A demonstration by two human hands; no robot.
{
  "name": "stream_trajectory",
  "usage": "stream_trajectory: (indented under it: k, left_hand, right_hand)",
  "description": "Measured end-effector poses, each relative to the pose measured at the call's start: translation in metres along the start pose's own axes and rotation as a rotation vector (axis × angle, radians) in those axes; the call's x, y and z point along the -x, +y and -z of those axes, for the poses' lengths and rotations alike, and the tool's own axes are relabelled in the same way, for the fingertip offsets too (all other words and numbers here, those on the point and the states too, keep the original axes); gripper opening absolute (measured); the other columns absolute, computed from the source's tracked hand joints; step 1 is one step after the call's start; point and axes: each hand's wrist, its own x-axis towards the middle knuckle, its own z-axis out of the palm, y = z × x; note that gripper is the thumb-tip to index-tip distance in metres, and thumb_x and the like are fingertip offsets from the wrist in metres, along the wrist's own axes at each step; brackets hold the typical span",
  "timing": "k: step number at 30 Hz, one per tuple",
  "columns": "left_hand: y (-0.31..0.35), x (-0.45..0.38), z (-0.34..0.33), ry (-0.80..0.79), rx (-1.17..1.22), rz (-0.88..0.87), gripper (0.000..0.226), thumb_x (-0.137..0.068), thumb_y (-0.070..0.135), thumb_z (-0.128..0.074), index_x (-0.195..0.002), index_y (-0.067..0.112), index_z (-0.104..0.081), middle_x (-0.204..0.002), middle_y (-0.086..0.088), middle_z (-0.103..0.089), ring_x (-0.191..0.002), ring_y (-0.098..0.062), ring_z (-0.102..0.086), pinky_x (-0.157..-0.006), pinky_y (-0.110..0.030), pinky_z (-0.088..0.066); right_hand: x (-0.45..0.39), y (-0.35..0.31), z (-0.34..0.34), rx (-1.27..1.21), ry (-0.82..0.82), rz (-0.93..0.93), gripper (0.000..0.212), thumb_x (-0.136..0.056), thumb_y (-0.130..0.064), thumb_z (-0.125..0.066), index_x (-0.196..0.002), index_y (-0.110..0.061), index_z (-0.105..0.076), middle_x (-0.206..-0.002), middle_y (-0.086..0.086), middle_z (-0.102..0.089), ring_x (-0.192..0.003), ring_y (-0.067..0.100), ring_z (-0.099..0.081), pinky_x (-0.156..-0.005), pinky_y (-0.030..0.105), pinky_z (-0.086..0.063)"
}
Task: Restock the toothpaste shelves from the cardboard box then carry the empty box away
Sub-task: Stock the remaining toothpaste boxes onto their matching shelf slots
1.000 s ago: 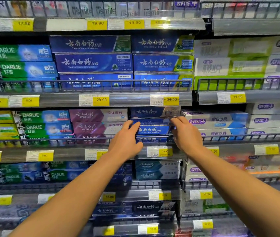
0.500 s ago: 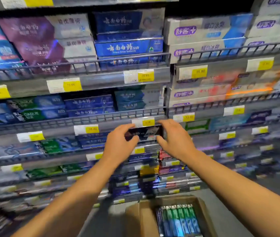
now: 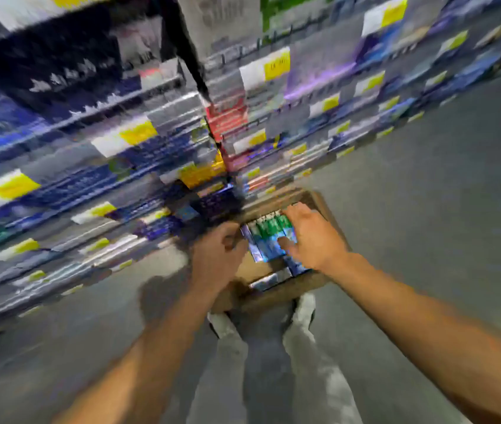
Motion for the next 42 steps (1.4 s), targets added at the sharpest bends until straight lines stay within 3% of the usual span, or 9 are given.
stream_trajectory:
  k: [3,6,9,13,18,23,31,38,42]
  left_hand:
    - [-0.050,-0.038,-0.054,-0.072,-0.044,0.059,0.035,-0.084,0.025,-0.070,-0.118,0.017,-0.066,-0.106,-0.001,-0.071,-0.095,-0.017,-0.066,-0.089,-0.029,-0.050]
    - [-0.113,-0.079,-0.110,-0.087,-0.108,0.130,0.049,-0.068,0.058,-0.059,-0.113,0.039,-0.061,-0.096,0.012,-0.071,-0.092,-0.019,-0.068,-0.088,-0.037,-0.053]
    - [-0.182,-0.115,-0.163,-0.090,-0.077,0.170,0.030,-0.065,0.058,-0.058,-0.095,0.058,-0.056,-0.082,0.023,-0.063,-0.085,-0.017,-0.069,-0.083,-0.041,-0.055]
    - [-0.228,-0.150,-0.211,-0.105,-0.067,0.180,0.024,-0.083,0.030,-0.071,-0.106,0.032,-0.065,-0.100,0.004,-0.071,-0.095,-0.021,-0.068,-0.091,-0.041,-0.052]
    - [-0.304,-0.202,-0.271,-0.151,-0.135,0.243,0.034,-0.089,0.034,-0.065,-0.120,0.020,-0.063,-0.114,0.000,-0.069,-0.107,-0.016,-0.063,-0.090,-0.024,-0.043]
    - [-0.363,-0.256,-0.327,-0.159,-0.129,0.301,0.040,-0.090,0.026,-0.066,-0.127,0.013,-0.059,-0.121,-0.004,-0.066,-0.111,-0.018,-0.060,-0.086,-0.018,-0.039]
    - [-0.406,-0.323,-0.394,-0.051,-0.097,0.379,0.043,-0.087,0.037,-0.070,-0.118,0.008,-0.060,-0.115,-0.009,-0.068,-0.104,-0.027,-0.065,-0.079,-0.029,-0.049]
    - [-0.408,-0.331,-0.409,0.073,-0.001,0.436,0.041,-0.078,0.031,-0.079,-0.108,0.008,-0.065,-0.110,-0.009,-0.071,-0.095,-0.024,-0.068,-0.078,-0.034,-0.055]
    - [-0.400,-0.321,-0.397,0.103,0.075,0.501,0.025,-0.078,0.024,-0.079,-0.094,0.017,-0.061,-0.098,-0.004,-0.069,-0.082,-0.015,-0.063,-0.066,-0.027,-0.050]
  right_hand:
    - [-0.025,0.044,-0.060,-0.002,-0.022,-0.079,0.038,-0.082,-0.026,-0.066,-0.111,-0.003,-0.057,-0.109,0.021,-0.057,-0.099,0.041,-0.056,-0.081,0.043,-0.047]
    - [-0.050,0.082,-0.126,-0.021,-0.089,-0.122,0.043,-0.080,-0.031,-0.060,-0.117,-0.009,-0.056,-0.114,0.018,-0.056,-0.106,0.041,-0.056,-0.083,0.047,-0.051]
    - [-0.074,0.117,-0.193,-0.031,-0.151,-0.152,0.052,-0.080,-0.027,-0.061,-0.128,-0.009,-0.053,-0.122,0.020,-0.055,-0.111,0.040,-0.056,-0.089,0.047,-0.050]
    - [-0.109,0.161,-0.272,-0.024,-0.171,-0.180,0.049,-0.083,-0.027,-0.059,-0.129,-0.012,-0.051,-0.125,0.016,-0.051,-0.113,0.038,-0.054,-0.088,0.045,-0.049]
    - [-0.152,0.215,-0.362,-0.073,-0.214,-0.238,0.055,-0.085,-0.026,-0.057,-0.138,-0.015,-0.046,-0.132,0.010,-0.047,-0.120,0.033,-0.047,-0.096,0.043,-0.045]
    - [-0.180,0.264,-0.439,-0.073,-0.130,-0.158,0.049,-0.073,-0.021,-0.065,-0.118,-0.002,-0.063,-0.106,0.019,-0.061,-0.092,0.042,-0.061,-0.073,0.044,-0.056]
    - [-0.224,0.288,-0.486,-0.074,-0.025,-0.148,0.043,-0.081,-0.021,-0.068,-0.123,-0.016,-0.058,-0.117,0.007,-0.056,-0.110,0.030,-0.054,-0.087,0.036,-0.048]
    - [-0.236,0.307,-0.494,-0.136,0.111,-0.085,0.025,-0.075,-0.010,-0.061,-0.100,-0.010,-0.063,-0.105,0.011,-0.058,-0.080,0.033,-0.062,-0.063,0.042,-0.055]
    - [-0.225,0.301,-0.487,-0.133,0.073,-0.122,0.027,-0.079,-0.010,-0.064,-0.106,-0.010,-0.064,-0.110,0.010,-0.057,-0.086,0.032,-0.062,-0.068,0.040,-0.054]
